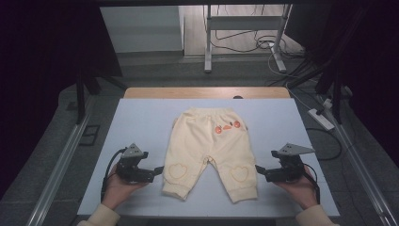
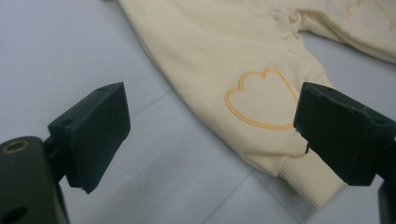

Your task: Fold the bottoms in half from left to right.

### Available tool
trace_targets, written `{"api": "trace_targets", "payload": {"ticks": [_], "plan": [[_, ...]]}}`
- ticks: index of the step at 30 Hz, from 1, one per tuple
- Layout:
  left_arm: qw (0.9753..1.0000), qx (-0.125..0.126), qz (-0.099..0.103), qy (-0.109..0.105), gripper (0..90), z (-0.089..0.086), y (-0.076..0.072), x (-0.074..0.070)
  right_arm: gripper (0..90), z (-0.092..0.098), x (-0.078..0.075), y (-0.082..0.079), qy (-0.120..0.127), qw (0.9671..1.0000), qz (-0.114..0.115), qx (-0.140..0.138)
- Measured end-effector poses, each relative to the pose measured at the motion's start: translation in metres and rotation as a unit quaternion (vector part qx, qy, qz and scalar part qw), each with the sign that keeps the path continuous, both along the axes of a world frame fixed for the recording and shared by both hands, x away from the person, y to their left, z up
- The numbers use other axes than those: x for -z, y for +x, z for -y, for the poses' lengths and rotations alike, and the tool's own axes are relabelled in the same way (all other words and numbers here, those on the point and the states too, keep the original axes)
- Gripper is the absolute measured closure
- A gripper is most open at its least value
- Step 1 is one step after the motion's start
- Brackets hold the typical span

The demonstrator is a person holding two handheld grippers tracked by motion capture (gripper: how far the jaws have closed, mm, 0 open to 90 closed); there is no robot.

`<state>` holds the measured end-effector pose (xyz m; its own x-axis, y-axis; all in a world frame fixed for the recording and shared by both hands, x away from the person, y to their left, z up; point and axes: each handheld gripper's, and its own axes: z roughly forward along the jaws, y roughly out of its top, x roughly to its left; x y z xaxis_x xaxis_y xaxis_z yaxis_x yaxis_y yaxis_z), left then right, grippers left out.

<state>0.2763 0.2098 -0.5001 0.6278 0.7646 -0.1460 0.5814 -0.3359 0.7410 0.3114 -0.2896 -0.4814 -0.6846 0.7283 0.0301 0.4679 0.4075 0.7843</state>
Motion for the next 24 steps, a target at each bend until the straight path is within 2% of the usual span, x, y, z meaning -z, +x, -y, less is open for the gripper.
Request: {"api": "trace_targets", "payload": {"ticks": [2,5,7,12,18,24], "plan": [[1.0000,-0.002,0.001,-0.001,11.0,0.0015,0.0034,-0.0010,10.3,0.0011,0.0004,-0.0005,-0.004,1.0000,-0.001,-0.001],[1.0000,-0.003,-0.007,0.005,10.9,0.0033,0.0047,0.0024,10.5,0.0068,0.0017,-0.0024,0.007,0.9999,-0.008,0.004],[0.9999,-0.001,-0.010,0.007,10.9,0.0039,0.0033,0.0039,13.6,0.0080,0.0003,-0.0025,0.016,0.9999,-0.005,0.004],[1.0000,-0.001,0.000,0.005,10.9,0.0046,0.0027,-0.0005,13.6,0.0066,0.0009,-0.0005,0.017,0.9999,-0.003,-0.001],[1.0000,0.003,-0.001,0.004,10.9,0.0015,0.0032,0.0008,13.6,0.0035,0.0019,-0.0006,0.005,1.0000,-0.006,-0.003],[1.0000,0.000,0.003,-0.001,11.0,-0.0038,0.0008,-0.0016,13.7,0.0002,0.0000,-0.0029,0.017,0.9998,-0.005,-0.003]]}}
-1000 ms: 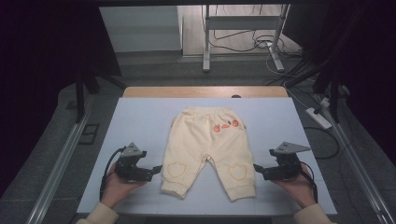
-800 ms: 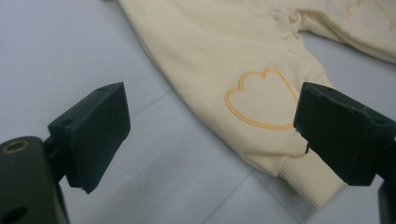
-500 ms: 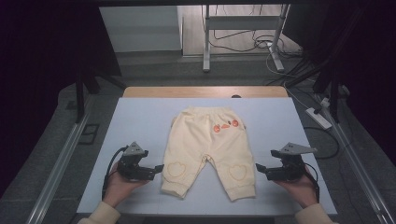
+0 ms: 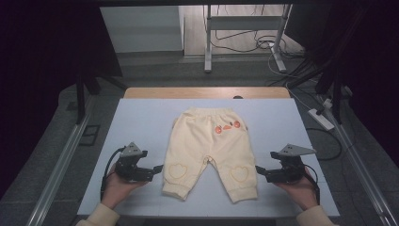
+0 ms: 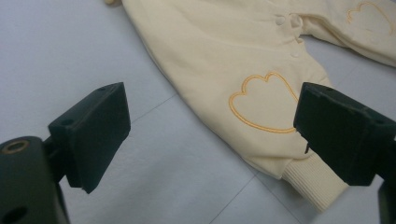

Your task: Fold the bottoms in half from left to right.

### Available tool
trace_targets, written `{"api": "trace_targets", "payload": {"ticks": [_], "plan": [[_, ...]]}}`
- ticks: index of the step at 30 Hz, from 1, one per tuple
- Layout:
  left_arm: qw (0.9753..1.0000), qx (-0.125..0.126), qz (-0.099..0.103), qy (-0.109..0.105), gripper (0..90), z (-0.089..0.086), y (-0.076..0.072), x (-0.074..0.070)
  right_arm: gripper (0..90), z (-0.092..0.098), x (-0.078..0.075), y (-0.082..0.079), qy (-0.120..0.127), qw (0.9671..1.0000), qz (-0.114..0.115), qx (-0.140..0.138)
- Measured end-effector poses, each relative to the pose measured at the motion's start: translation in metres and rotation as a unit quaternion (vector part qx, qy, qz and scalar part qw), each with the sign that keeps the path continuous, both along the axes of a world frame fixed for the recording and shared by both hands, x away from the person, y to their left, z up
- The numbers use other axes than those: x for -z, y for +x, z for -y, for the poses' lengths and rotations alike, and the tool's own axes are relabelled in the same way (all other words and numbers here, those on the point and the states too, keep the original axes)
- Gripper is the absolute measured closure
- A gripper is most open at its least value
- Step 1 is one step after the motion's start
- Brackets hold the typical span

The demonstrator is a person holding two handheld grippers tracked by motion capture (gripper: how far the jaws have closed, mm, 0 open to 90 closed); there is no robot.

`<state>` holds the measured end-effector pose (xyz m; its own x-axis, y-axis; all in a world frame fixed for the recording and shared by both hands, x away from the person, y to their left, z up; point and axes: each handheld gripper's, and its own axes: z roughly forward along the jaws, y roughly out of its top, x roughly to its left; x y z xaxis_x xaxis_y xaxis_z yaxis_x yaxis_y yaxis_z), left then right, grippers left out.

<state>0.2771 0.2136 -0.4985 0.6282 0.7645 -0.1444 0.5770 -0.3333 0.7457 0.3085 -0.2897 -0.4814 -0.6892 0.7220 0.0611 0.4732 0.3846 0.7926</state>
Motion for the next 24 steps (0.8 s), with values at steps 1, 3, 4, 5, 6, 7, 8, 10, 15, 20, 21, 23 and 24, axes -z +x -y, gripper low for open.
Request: {"api": "trace_targets", "payload": {"ticks": [1,3,4,5,6,7,8,10,15,20,21,23,24], "plan": [[1.0000,-0.001,0.000,-0.001,11.0,0.000,0.000,0.000,13.8,-0.001,0.000,0.000,0.000,1.0000,0.000,0.000],[1.0000,-0.002,0.000,-0.001,11.0,0.000,0.000,0.000,13.8,-0.005,-0.002,0.000,0.000,1.0000,0.001,-0.004],[1.0000,-0.002,0.000,-0.001,11.0,0.000,0.000,0.000,13.8,-0.005,-0.002,0.000,0.000,1.0000,0.001,-0.004],[1.0000,0.000,0.001,0.002,11.0,0.001,0.000,-0.001,13.9,-0.009,-0.003,0.000,0.005,0.9999,0.003,-0.011],[1.0000,0.001,0.002,0.003,11.0,0.002,-0.001,-0.001,14.0,-0.011,-0.005,-0.001,0.002,0.9998,0.006,-0.016],[1.0000,0.001,0.002,0.003,11.0,0.002,-0.001,-0.001,14.2,-0.013,-0.006,-0.001,0.001,0.9998,0.008,-0.020],[1.0000,0.000,0.008,0.005,11.4,0.003,-0.002,-0.002,14.3,-0.015,-0.008,-0.002,0.002,0.9997,0.009,-0.021],[0.9999,0.000,0.010,0.007,11.7,0.004,-0.002,-0.002,14.4,-0.016,-0.009,-0.001,0.006,0.9997,0.009,-0.023],[1.0000,0.003,0.000,0.007,11.8,0.004,0.000,0.000,14.9,-0.029,-0.015,-0.001,0.005,0.9992,0.013,-0.038],[0.9999,0.004,0.009,0.007,12.1,0.004,0.000,-0.002,15.0,-0.036,-0.016,0.001,0.006,0.9990,0.013,-0.042],[0.9999,0.003,0.010,0.006,12.1,0.004,0.000,-0.002,15.0,-0.038,-0.016,0.002,0.007,0.9989,0.013,-0.045],[0.9999,0.004,0.008,0.006,12.1,0.004,0.001,-0.001,15.0,-0.042,-0.016,0.002,0.003,0.9987,0.012,-0.050],[1.0000,0.004,0.006,0.006,12.1,0.005,0.001,0.000,15.1,-0.047,-0.016,0.002,0.001,0.9984,0.014,-0.054]]}}
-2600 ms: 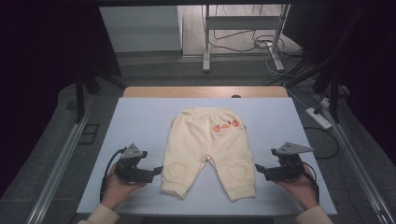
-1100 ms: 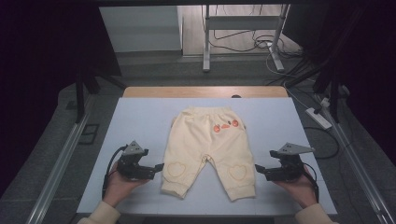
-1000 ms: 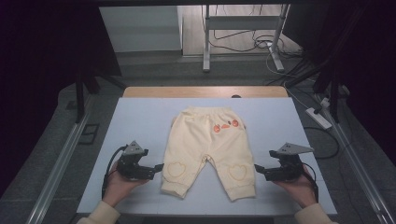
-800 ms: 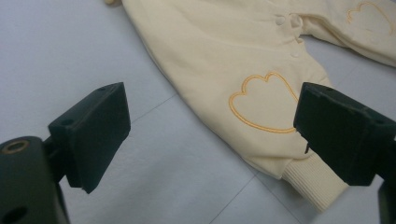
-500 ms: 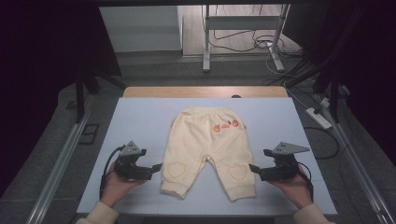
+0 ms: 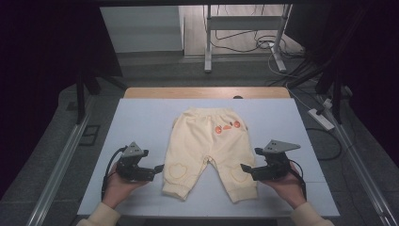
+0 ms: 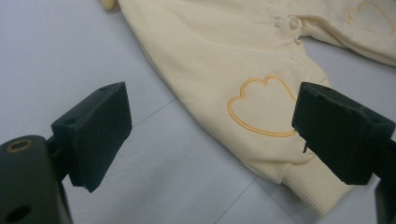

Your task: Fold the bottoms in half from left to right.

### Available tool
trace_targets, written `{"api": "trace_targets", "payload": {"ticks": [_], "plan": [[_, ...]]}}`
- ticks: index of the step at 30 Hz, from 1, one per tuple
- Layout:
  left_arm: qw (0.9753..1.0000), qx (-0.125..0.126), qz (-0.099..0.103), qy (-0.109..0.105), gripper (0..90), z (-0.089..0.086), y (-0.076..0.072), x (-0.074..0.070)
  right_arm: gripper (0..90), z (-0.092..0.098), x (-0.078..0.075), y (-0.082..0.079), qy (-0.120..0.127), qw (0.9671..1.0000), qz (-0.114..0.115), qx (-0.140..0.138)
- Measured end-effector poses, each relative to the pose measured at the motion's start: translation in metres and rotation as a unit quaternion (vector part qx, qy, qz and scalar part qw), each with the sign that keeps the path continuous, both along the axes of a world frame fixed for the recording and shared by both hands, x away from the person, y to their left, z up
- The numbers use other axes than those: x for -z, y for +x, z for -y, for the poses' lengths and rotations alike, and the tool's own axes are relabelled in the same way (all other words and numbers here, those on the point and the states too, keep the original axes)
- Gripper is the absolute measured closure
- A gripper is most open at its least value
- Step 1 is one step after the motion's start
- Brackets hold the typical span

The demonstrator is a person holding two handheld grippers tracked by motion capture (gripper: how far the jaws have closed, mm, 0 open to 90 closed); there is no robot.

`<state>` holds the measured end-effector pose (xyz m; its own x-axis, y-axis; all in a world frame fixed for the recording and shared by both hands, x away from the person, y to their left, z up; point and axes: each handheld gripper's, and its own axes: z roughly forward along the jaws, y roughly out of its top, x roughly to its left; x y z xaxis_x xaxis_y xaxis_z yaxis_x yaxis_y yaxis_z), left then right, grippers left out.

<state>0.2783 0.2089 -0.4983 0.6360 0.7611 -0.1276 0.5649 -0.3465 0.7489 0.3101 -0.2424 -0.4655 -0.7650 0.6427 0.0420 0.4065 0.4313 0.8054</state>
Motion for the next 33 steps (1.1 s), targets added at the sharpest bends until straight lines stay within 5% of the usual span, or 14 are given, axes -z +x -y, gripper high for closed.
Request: {"api": "trace_targets", "payload": {"ticks": [23,33], "plan": [[1.0000,-0.007,0.004,-0.005,12.4,-0.005,-0.002,-0.001,15.3,-0.064,0.013,0.000,-0.027,0.9972,-0.011,-0.069],[1.0000,0.003,0.009,0.002,12.4,-0.002,-0.003,0.001,15.6,-0.072,0.014,0.002,-0.021,0.9977,-0.009,-0.063]]}}
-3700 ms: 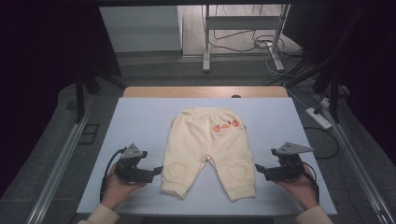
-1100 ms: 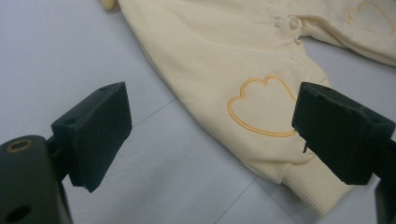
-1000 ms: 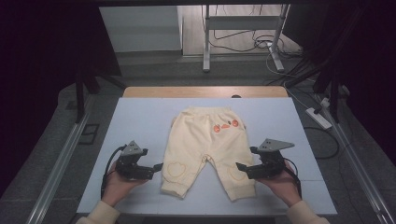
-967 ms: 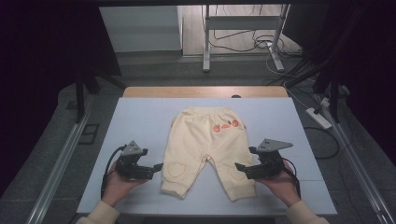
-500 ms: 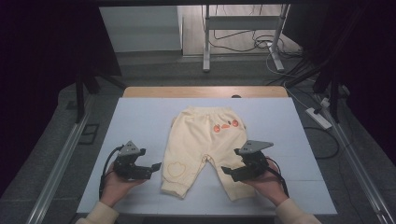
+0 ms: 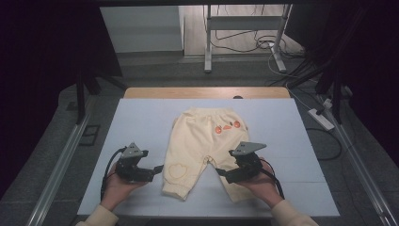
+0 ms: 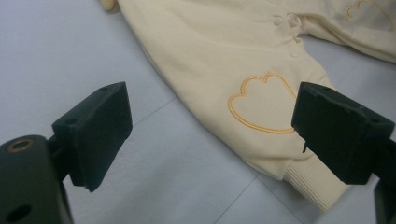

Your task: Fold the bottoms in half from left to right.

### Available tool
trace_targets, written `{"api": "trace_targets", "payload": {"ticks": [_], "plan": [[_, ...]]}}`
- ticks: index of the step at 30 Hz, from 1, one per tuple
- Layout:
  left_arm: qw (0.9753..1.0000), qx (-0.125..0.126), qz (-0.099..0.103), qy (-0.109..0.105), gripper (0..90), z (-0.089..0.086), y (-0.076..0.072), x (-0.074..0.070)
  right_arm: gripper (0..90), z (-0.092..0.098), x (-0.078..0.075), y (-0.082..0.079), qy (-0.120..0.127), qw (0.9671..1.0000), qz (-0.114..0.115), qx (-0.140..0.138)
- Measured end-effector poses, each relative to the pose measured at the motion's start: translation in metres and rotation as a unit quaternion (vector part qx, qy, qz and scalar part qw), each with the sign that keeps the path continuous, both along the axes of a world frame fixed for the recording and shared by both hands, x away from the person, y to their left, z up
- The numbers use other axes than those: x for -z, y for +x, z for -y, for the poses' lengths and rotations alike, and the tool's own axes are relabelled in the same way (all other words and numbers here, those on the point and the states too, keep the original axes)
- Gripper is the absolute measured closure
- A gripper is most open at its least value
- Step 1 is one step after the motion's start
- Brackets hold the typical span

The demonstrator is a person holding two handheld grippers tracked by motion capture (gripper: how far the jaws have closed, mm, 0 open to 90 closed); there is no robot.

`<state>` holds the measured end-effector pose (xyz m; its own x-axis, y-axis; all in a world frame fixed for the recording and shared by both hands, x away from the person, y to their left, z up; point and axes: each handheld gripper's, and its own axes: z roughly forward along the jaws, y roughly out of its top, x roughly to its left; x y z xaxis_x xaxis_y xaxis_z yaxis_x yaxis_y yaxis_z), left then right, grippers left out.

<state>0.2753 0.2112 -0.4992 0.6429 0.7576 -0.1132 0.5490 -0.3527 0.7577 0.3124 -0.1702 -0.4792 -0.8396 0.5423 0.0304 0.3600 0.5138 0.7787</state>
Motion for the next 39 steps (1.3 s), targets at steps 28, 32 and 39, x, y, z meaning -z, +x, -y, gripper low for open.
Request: {"api": "trace_targets", "payload": {"ticks": [28,32,39], "plan": [[1.0000,0.001,-0.007,0.000,12.4,0.003,0.006,0.003,16.1,-0.072,0.012,-0.009,-0.014,0.9964,-0.006,-0.084],[0.9999,0.001,-0.006,0.008,12.4,0.004,0.006,0.003,17.4,-0.077,0.010,-0.010,-0.013,0.9960,-0.003,-0.089],[0.9999,-0.002,-0.007,0.009,12.4,0.002,0.007,0.004,18.0,-0.085,0.010,-0.012,-0.009,0.9952,-0.008,-0.097]]}}
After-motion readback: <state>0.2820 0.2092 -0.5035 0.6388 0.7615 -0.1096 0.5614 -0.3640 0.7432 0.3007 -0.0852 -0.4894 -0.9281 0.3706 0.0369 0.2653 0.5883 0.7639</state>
